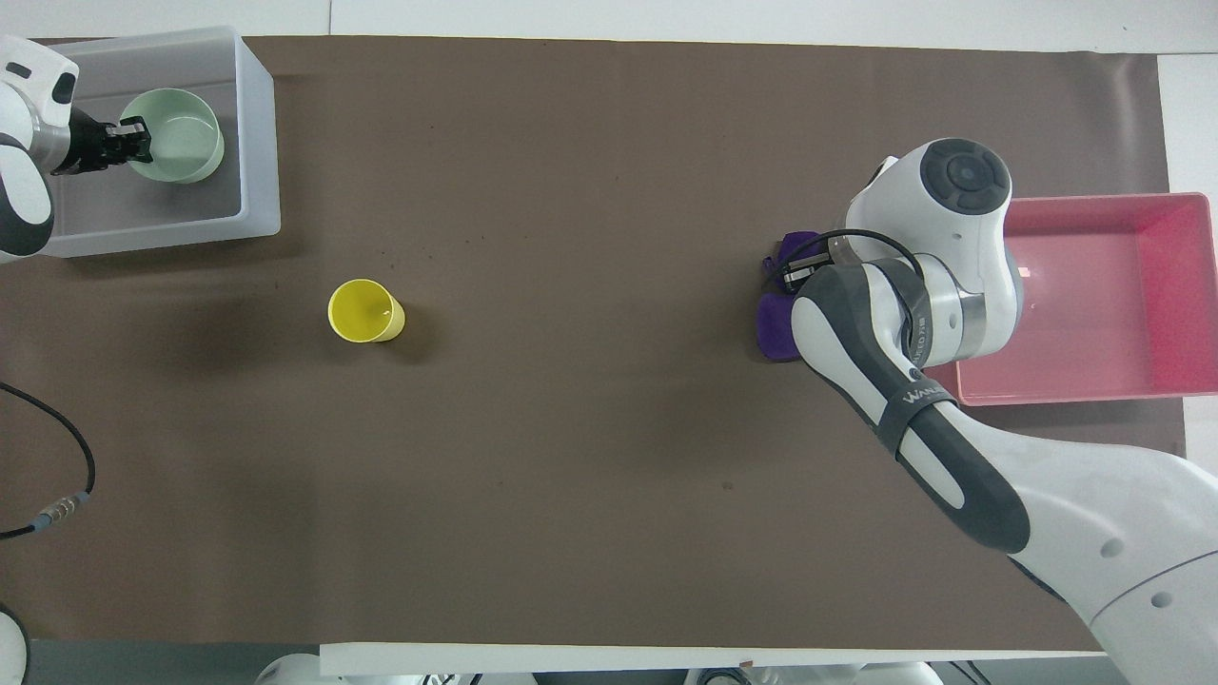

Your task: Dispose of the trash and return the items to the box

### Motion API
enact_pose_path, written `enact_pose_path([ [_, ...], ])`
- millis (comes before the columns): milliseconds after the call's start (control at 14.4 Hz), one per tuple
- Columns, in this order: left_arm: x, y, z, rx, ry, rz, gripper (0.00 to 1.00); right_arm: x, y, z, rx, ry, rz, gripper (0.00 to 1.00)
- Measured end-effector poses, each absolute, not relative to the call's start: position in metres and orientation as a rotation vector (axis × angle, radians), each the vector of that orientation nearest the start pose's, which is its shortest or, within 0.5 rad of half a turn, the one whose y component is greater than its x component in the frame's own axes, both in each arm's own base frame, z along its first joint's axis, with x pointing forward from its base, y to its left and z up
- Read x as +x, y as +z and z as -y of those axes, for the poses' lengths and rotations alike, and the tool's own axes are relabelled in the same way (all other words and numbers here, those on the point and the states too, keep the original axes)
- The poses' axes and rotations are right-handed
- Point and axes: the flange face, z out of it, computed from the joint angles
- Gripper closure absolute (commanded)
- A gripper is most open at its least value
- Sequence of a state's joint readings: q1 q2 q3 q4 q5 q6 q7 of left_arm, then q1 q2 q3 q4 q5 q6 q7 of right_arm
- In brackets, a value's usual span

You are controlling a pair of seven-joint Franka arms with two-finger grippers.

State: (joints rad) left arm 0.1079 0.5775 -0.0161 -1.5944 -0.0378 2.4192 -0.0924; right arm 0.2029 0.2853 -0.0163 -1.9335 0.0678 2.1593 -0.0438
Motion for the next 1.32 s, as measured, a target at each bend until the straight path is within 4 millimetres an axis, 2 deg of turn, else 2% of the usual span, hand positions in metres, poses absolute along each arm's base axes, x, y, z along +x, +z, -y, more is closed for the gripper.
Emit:
enact_pose_path([
  [70, 0.713, 0.321, -0.066, -3.138, -0.391, 0.323, 0.27, 0.598, 0.356, -0.108, -3.079, 0.099, 0.279, 0.99],
  [139, 0.713, 0.322, -0.065, -3.138, -0.396, 0.314, 0.09, 0.6, 0.376, -0.1, -3.078, 0.106, 0.262, 0.99],
  [209, 0.714, 0.323, -0.065, -3.138, -0.4, 0.309, 0.0, 0.601, 0.398, -0.092, -3.077, 0.119, 0.244, 0.99],
  [348, 0.715, 0.331, -0.064, -3.135, -0.426, 0.302, 0.0, 0.604, 0.437, -0.08, -3.077, 0.132, 0.22, 0.99],
  [417, 0.716, 0.343, -0.063, -3.132, -0.452, 0.297, 0.0, 0.605, 0.453, -0.076, -3.085, 0.125, 0.22, 0.99],
  [557, 0.709, 0.382, -0.056, -3.138, -0.443, 0.279, 0.0, 0.603, 0.481, -0.062, -3.112, 0.107, 0.219, 0.99],
  [626, 0.7, 0.405, -0.048, -3.15, -0.381, 0.26, 0.0, 0.601, 0.49, -0.047, -3.121, 0.102, 0.218, 0.99],
  [696, 0.686, 0.429, -0.034, -3.166, -0.272, 0.229, 0.0, 0.6, 0.496, -0.021, -3.122, 0.102, 0.217, 0.99],
  [835, 0.648, 0.461, 0.0, -3.181, -0.032, 0.157, 0.0, 0.595, 0.498, 0.051, -3.117, 0.11, 0.197, 0.99],
  [904, 0.628, 0.463, 0.026, -3.179, 0.05, 0.125, 0.0, 0.59, 0.494, 0.087, -3.112, 0.121, 0.183, 0.99],
  [1043, 0.59, 0.442, 0.094, -3.162, 0.15, 0.079, 0.0, 0.575, 0.477, 0.141, -3.103, 0.141, 0.138, 0.99],
  [1113, 0.573, 0.427, 0.125, -3.154, 0.163, 0.066, 0.0, 0.567, 0.465, 0.156, -3.102, 0.138, 0.119, 0.98],
  [1183, 0.558, 0.413, 0.147, -3.15, 0.155, 0.055, 0.0, 0.561, 0.45, 0.164, -3.101, 0.138, 0.105, 0.96],
  [1252, 0.548, 0.402, 0.161, -3.152, 0.136, 0.043, 0.0, 0.556, 0.434, 0.166, -3.101, 0.14, 0.096, 0.92],
  [1322, 0.54, 0.393, 0.166, -3.154, 0.118, 0.037, 0.0, 0.553, 0.42, 0.164, -3.101, 0.138, 0.099, 0.9],
])
